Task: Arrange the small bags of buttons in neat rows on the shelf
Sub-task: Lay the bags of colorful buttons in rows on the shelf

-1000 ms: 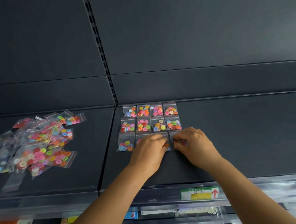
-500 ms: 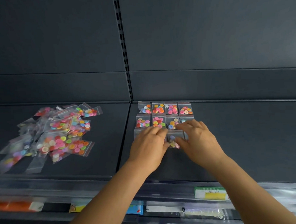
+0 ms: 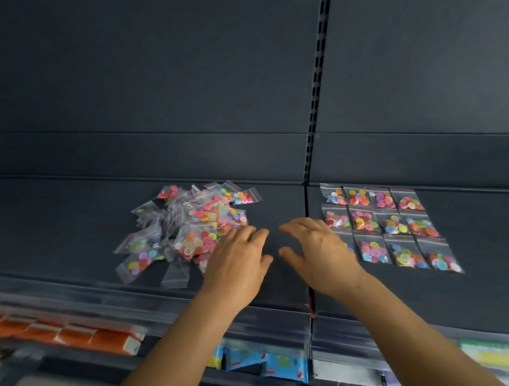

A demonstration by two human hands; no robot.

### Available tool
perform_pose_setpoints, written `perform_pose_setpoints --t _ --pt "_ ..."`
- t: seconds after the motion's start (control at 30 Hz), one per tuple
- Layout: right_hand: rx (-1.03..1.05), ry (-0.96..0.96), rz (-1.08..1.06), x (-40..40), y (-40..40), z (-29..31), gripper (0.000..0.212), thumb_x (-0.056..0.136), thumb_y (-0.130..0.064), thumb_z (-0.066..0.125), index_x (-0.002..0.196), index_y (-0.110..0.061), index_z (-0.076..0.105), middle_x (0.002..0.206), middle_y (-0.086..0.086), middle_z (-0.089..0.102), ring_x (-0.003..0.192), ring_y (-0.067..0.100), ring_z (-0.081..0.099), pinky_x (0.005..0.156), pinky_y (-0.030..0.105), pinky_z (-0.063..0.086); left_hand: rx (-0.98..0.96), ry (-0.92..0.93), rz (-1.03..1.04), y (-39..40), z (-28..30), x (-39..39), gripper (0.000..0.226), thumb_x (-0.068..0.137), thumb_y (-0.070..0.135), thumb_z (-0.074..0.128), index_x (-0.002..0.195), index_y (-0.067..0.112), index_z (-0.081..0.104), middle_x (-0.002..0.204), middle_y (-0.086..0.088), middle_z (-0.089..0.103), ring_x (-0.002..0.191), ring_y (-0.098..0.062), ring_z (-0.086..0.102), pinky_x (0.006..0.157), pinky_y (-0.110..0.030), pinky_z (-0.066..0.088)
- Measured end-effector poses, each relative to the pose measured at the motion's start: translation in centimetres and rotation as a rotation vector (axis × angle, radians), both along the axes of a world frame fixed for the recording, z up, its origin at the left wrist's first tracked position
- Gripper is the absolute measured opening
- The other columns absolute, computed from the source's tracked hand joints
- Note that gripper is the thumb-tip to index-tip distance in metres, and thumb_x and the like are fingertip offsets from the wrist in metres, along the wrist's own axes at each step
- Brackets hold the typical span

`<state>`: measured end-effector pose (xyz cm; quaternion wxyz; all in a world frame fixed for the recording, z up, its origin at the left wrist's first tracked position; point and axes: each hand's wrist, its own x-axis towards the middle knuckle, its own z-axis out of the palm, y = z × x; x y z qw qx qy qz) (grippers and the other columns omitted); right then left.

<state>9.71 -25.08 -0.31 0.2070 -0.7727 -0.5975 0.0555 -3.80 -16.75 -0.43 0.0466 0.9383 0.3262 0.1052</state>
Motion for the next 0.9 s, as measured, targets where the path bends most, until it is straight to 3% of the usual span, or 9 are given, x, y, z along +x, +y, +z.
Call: perform_pose_setpoints --t 0.27,0.43,0.5,0.67,0.8,0.9 --pt "-0.103 0.072 -0.014 -4.6 4.5 -1.5 0.049 0.094 -0.035 0.051 0.14 -0.021 0.041 0.138 -0.001 0.05 0.129 0.021 0.04 0.106 0.029 0.034 0.037 0.022 0.113 4.5 -1.7 -5.5 0.05 0.099 0.036 0.038 0.145 0.019 0.032 0.15 0.004 0.032 0.139 -0.017 0.023 0.115 -0.032 0.018" --pt "-0.175 0.079 -0.091 -5.8 6.1 -2.3 0.047 0.092 -0.038 0.054 0.135 -0.021 0.046 0.127 0.005 0.051 0.117 0.026 0.044 0.097 0.03 0.039 -0.032 -0.101 0.082 5.8 -2.3 -6.8 0.04 0.098 0.025 0.044 0.138 0.018 0.047 0.14 0.002 0.045 0.128 -0.018 0.038 0.108 -0.03 0.032" --pt "-0.209 0.1 -0.142 -5.9 6.6 -2.2 0.047 0.09 -0.037 0.058 0.133 -0.021 0.048 0.123 0.007 0.051 0.113 0.027 0.048 0.093 0.031 0.042 -0.033 -0.163 0.149 6.1 -2.2 -6.8 0.043 0.097 0.028 0.047 0.139 0.018 0.044 0.139 0.002 0.042 0.127 -0.018 0.038 0.106 -0.031 0.035" --pt "-0.339 0.167 -0.253 -5.9 7.7 -1.3 0.035 0.088 -0.037 0.06 0.113 -0.013 0.056 0.105 0.007 0.062 0.089 0.022 0.056 0.069 0.029 0.044 -0.018 -0.062 0.272 7.3 -2.4 -6.3 0.064 0.093 0.045 0.05 0.145 0.014 0.028 0.138 -0.004 0.037 0.124 -0.023 0.032 0.107 -0.033 0.029" --pt "-0.344 0.22 -0.248 -6.2 7.7 -0.4 0.015 0.089 -0.023 0.057 0.099 -0.012 0.059 0.102 0.009 0.065 0.095 0.025 0.06 0.079 0.034 0.05 -0.093 -0.077 0.307 7.9 -2.2 -6.0 0.065 0.088 0.044 0.059 0.142 0.016 0.035 0.132 -0.006 0.043 0.124 -0.025 0.035 0.104 -0.036 0.034" --pt "-0.314 0.16 -0.266 -6.4 7.4 -0.2 0.02 0.09 -0.021 0.055 0.107 -0.012 0.059 0.109 0.009 0.054 0.107 0.025 0.051 0.088 0.031 0.043 -0.138 -0.117 0.299 8.1 -2.0 -6.0 0.053 0.085 0.041 0.065 0.132 0.022 0.048 0.127 -0.004 0.046 0.122 -0.024 0.038 0.102 -0.036 0.036"
